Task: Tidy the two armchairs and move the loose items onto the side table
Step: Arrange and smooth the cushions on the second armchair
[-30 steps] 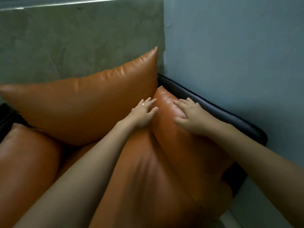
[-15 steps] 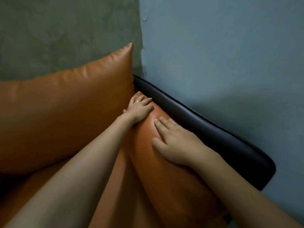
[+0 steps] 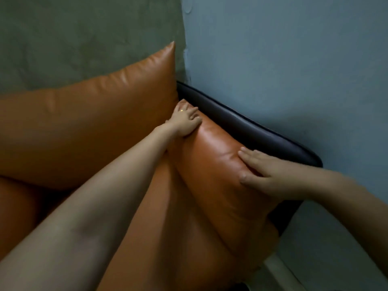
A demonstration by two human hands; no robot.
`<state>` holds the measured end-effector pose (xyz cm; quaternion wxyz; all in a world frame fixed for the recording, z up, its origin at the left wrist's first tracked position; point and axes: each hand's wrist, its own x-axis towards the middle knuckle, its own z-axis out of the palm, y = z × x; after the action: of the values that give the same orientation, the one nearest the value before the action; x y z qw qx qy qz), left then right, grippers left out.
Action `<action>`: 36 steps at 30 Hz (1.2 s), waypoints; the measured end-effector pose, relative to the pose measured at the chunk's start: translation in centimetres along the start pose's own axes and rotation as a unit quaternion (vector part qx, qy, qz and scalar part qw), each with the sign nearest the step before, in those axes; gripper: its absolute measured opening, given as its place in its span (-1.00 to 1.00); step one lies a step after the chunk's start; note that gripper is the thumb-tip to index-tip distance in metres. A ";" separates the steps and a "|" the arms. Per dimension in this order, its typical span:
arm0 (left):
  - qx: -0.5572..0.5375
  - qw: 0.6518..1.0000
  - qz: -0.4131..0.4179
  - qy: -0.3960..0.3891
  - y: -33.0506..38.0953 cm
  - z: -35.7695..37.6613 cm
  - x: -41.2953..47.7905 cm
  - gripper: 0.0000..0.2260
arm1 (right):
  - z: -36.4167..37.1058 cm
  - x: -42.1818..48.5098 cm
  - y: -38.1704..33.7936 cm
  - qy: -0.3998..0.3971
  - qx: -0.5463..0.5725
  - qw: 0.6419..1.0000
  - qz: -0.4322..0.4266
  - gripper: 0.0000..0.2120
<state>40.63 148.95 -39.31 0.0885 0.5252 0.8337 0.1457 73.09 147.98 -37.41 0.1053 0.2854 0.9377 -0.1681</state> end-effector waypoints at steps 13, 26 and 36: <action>-0.044 0.998 0.024 0.028 2.4 3.4 -4.3 -0.57 | 6.6 -2.2 -1.0 0.169 0.015 0.985 0.027 -0.20; -0.341 0.913 -0.053 0.217 7.5 14.9 -21.3 -0.54 | 9.5 -2.0 -0.2 0.281 0.134 0.950 -0.002 -0.38; -0.346 0.900 -0.112 0.239 14.0 24.2 -28.0 -0.18 | 5.2 -0.8 -1.1 0.254 -0.068 0.964 0.036 -0.37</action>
<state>71.96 133.00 -57.57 0.0787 0.3138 0.7804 0.5350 73.67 144.75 -41.62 -0.1107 0.3445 0.9320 -0.0217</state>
